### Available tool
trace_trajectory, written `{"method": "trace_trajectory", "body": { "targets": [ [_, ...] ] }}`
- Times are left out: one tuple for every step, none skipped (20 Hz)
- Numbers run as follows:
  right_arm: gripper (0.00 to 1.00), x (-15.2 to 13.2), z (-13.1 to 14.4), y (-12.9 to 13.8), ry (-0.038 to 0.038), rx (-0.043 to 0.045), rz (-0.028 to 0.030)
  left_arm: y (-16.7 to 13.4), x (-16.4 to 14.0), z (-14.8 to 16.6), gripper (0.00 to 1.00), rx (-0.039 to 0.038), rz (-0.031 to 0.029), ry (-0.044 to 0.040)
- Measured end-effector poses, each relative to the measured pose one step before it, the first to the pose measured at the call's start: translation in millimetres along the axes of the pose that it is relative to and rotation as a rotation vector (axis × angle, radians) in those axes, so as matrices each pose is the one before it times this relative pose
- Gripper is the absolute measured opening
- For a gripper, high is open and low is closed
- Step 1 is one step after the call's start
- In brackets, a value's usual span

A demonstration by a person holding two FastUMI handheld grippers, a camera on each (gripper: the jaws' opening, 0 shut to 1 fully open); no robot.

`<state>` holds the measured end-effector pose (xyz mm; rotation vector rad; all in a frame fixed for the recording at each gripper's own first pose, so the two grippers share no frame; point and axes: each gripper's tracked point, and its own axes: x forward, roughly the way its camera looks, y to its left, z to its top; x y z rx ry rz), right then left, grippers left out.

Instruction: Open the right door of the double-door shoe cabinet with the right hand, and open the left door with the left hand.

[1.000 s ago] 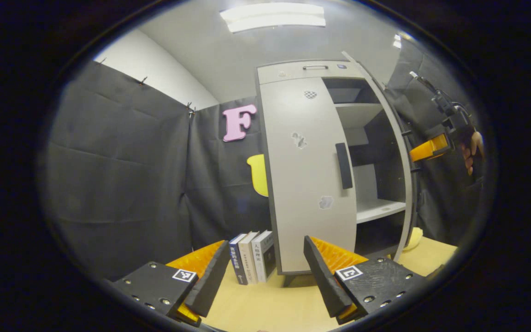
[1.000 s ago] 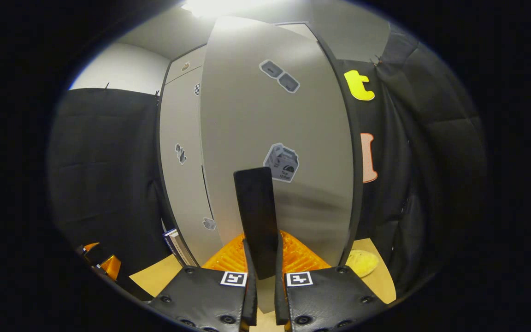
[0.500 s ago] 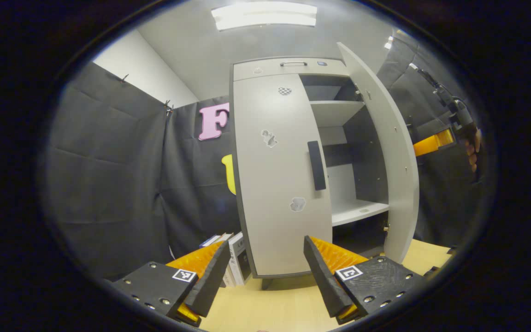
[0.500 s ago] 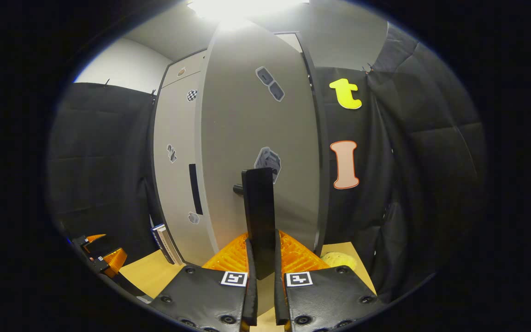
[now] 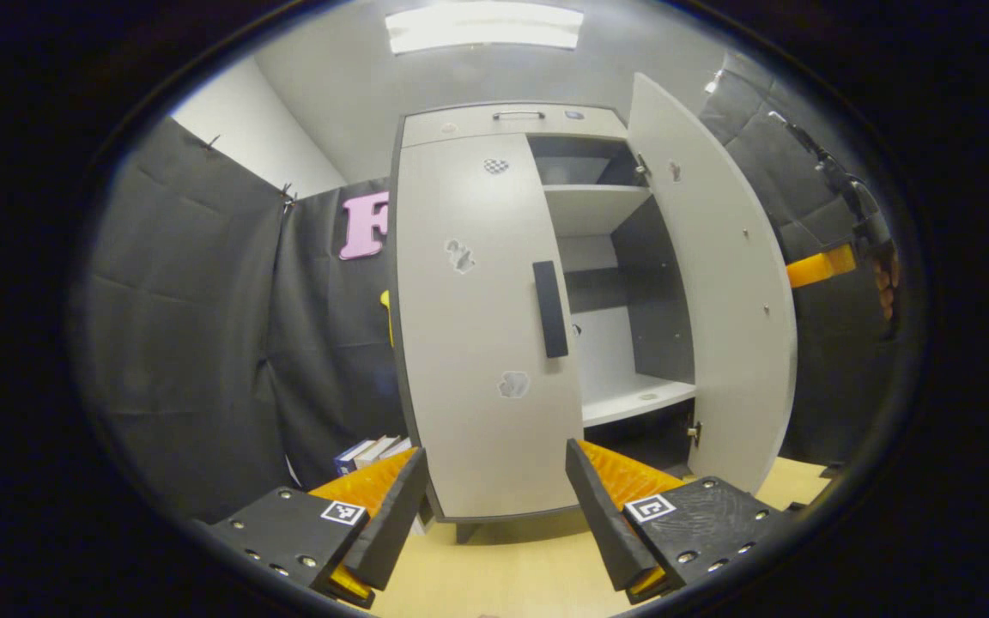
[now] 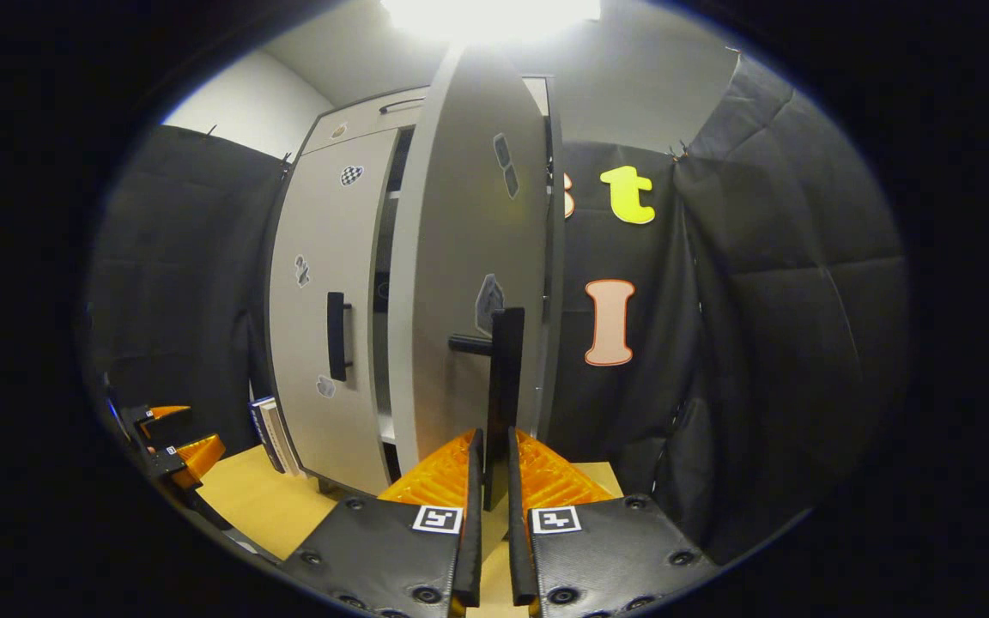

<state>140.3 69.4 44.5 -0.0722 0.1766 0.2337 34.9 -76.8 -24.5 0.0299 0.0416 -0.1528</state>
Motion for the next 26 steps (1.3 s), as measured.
{"method": "trace_trajectory", "body": {
  "targets": [
    [0.15, 0.28, 0.34, -2.6, -0.00382, -0.00866, -0.01545, -3.87, 0.77, 1.12, 0.95, -0.00289, -0.00618, 0.00074],
    [0.15, -0.64, -2.48, -2.97, -0.00129, -0.00101, -0.01684, -3.17, -0.63, 0.94, 0.94, -0.00193, -0.00566, -0.00138],
    [0.15, 0.67, -0.8, -2.75, 0.00004, 0.00399, -0.01409, -2.37, -0.26, 2.21, 0.94, 0.00057, -0.00344, -0.00374],
    [0.15, 0.74, -0.56, -2.43, 0.00099, 0.00635, -0.0154, -2.43, -0.22, 1.28, 0.95, 0.00179, -0.00266, -0.0032],
    [0.15, 0.62, -0.11, -3.78, 0.00304, 0.0058, -0.01819, -1.49, -0.62, 0.9, 0.94, 0.00115, -0.00192, -0.00162],
    [0.13, 2.86, 0.01, -11.14, 0.00321, 0.00394, -0.02526, -1.74, -0.17, 0.62, 0.93, -0.001, -0.00179, -0.00077],
    [0.13, -0.48, 0.29, -13.59, 0.00101, -0.00095, -0.0306, -1.64, 0.49, 0.99, 0.93, -0.00261, -0.00164, 0.00098],
    [0.12, 2.83, -1.28, -17.3, 0.00076, -0.00082, -0.0393, -0.98, 0.34, 0.55, 0.93, -0.00161, 0.00077, -0.00107],
    [0.09, 2.91, 1.37, -0.67, -0.00166, 0.0263, 0.01355, -0.1, 1.66, 1.22, 0.93, -0.00063, 0.00063, -0.00175],
    [0.06, -5.34, -1.04, 7.93, -0.00034, 0.03546, 0.02271, -1.16, 2.25, 1.05, 0.94, -0.00077, -0.00119, -0.00355],
    [0.06, -0.33, -0.45, 3.52, -0.00074, 0.01448, 0.00224, -2.24, 2.2, 2.42, 0.94, -0.00135, -0.004, -0.00102],
    [0.06, -2.62, -2.09, -2.36, -0.00191, -0.0011, -0.00515, -4.38, 2.82, 2.31, 0.94, -0.0016, -0.00628, -0.00146],
    [0.06, -3.91, -1.57, -1.4, -0.00423, -0.00297, 0.00007, -3.07, 3.5, 3.87, 0.94, -0.00137, -0.00589, -0.00312],
    [0.07, -6.51, -1.7, -0.36, -0.00305, -0.00234, -0.00148, -1.79, 4.68, 4.0, 0.94, -0.00186, -0.00644, -0.00587],
    [0.07, -7.57, -2.66, -3.5, 0.00151, -0.00515, -0.00847, -2.78, 5.7, 6.18, 0.93, -0.00118, -0.00764, -0.00819],
    [0.0, -4.48, -3.3, -4.34, 0.00393, -0.00353, -0.0097, -2.57, 6.74, 6.43, 0.94, -0.00015, -0.00622, -0.00925],
    [0.07, -6.27, -2.6, -6.84, 0.0033, -0.00063, -0.01433, -2.63, 7.36, 7.11, 0.93, -0.00089, -0.00721, -0.01139],
    [0.0, -4.53, -2.47, -6.28, 0.0036, -0.00211, -0.01718, -2.41, 5.98, 6.59, 0.95, -0.00357, -0.00595, -0.01064],
    [0.09, -11.2, -3.55, -5.18, 0.00559, 0.00054, -0.01112, -2.98, 8.13, 5.45, 0.94, -0.00762, -0.00896, -0.00526],
    [0.15, -2.83, -2.53, -7.82, 0.00296, -0.0022, -0.01703, -4.84, 7.39, 5.6, 0.93, -0.01316, -0.00972, -0.00497],
    [0.15, -5.16, -1.83, -8.75, 0.00348, -0.00395, -0.0172, -3.31, 7.96, 6.37, 0.93, -0.01132, -0.00552, -0.01038],
    [0.15, -5.48, -4.01, -6.23, 0.00731, -0.00517, -0.01139, -0.43, 6.99, 4.83, 0.94, -0.00534, -0.00208, -0.00881],
    [0.36, -3.97, -2.98, -4.54, 0.00563, 0.00088, -0.00432, -0.19, 6.82, 5.32, 0.94, -0.00036, 0.00031, -0.00934],
    [0.56, -5.34, -2.0, -2.73, 0.0002, 0.00441, -0.00478, -0.13, 8.25, 5.49, 0.93, 0.00476, -0.00131, -0.00712],
    [0.76, -4.62, 0.26, -6.61, -0.00642, 0.00217, -0.01754, -0.99, 6.62, 2.88, 0.93, 0.00503, -0.00018, -0.00416],
    [0.96, -0.74, -2.16, -7.99, -0.00824, -0.00103, -0.02258, -0.92, 9.98, 3.74, 0.93, 0.00207, -0.00087, -0.00442]
  ]
}}
